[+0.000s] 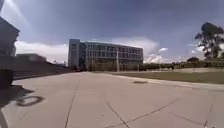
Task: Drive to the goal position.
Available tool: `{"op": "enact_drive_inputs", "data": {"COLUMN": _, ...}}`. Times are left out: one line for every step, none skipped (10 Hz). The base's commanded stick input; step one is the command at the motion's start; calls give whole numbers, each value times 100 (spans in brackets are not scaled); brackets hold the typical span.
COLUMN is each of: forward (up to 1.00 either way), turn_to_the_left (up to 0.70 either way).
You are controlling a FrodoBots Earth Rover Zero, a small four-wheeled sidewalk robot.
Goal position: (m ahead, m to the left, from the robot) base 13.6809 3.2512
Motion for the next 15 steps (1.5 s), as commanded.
{"op": "enact_drive_inputs", "data": {"forward": 70, "turn_to_the_left": 0}}
{"op": "enact_drive_inputs", "data": {"forward": 70, "turn_to_the_left": 0}}
{"op": "enact_drive_inputs", "data": {"forward": 70, "turn_to_the_left": 0}}
{"op": "enact_drive_inputs", "data": {"forward": 70, "turn_to_the_left": 0}}
{"op": "enact_drive_inputs", "data": {"forward": 70, "turn_to_the_left": 0}}
{"op": "enact_drive_inputs", "data": {"forward": 70, "turn_to_the_left": 0}}
{"op": "enact_drive_inputs", "data": {"forward": 70, "turn_to_the_left": 0}}
{"op": "enact_drive_inputs", "data": {"forward": 70, "turn_to_the_left": 0}}
{"op": "enact_drive_inputs", "data": {"forward": 70, "turn_to_the_left": 0}}
{"op": "enact_drive_inputs", "data": {"forward": 70, "turn_to_the_left": 0}}
{"op": "enact_drive_inputs", "data": {"forward": 70, "turn_to_the_left": 0}}
{"op": "enact_drive_inputs", "data": {"forward": 70, "turn_to_the_left": 0}}
{"op": "enact_drive_inputs", "data": {"forward": 70, "turn_to_the_left": 0}}
{"op": "enact_drive_inputs", "data": {"forward": 70, "turn_to_the_left": 0}}
{"op": "enact_drive_inputs", "data": {"forward": 70, "turn_to_the_left": 0}}
